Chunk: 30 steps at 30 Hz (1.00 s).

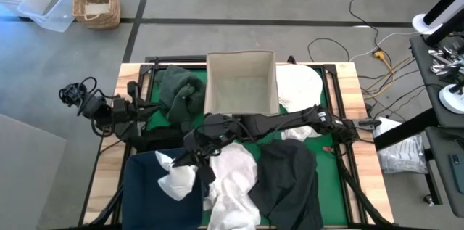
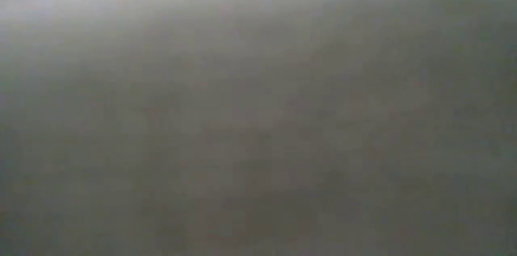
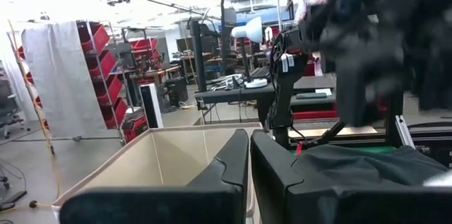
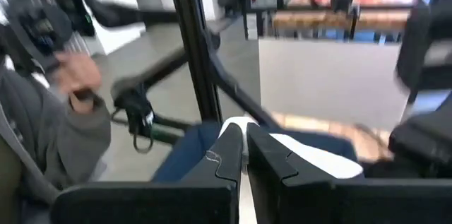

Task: Sort clothes
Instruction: Put the left white cloth into the blue laundry bin

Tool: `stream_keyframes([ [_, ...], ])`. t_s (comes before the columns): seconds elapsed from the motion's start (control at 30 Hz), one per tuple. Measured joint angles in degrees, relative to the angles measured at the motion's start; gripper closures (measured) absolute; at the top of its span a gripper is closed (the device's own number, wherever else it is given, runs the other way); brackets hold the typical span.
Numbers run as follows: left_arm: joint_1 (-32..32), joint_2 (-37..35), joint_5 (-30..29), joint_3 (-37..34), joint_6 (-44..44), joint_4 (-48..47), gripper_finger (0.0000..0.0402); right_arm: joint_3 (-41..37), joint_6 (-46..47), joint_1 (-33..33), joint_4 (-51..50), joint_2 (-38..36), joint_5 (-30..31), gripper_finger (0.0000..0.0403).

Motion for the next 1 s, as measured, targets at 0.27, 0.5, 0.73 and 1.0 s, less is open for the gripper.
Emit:
stream_keyframes([
  [0.27,0.01,-0.06,1.11,0.17,-1.46,-0.84,0.0401,-0.07,0.00,-0.09,-8.13,1.82,1.36,0.0394],
  [0.5,0.00,-0.04,1.99,0.17,-4.08,-3.48,0.0401,-0.07,-1.51,-0.13,-14.93,2.02,3.57,0.0394],
  [0.73,0.00,0.02,2.01,-0.18,-6.65,-4.05,0.0401,-0.07,-2.95,-0.13,-17.57,2.02,3.56,0.0388],
  [1.0,0.00,0.09,2.05,-0.27,-10.62,-5.84,0.0401,-0.07,-6.07,-0.11,-17.27,2.02,4.12,0.0331],
])
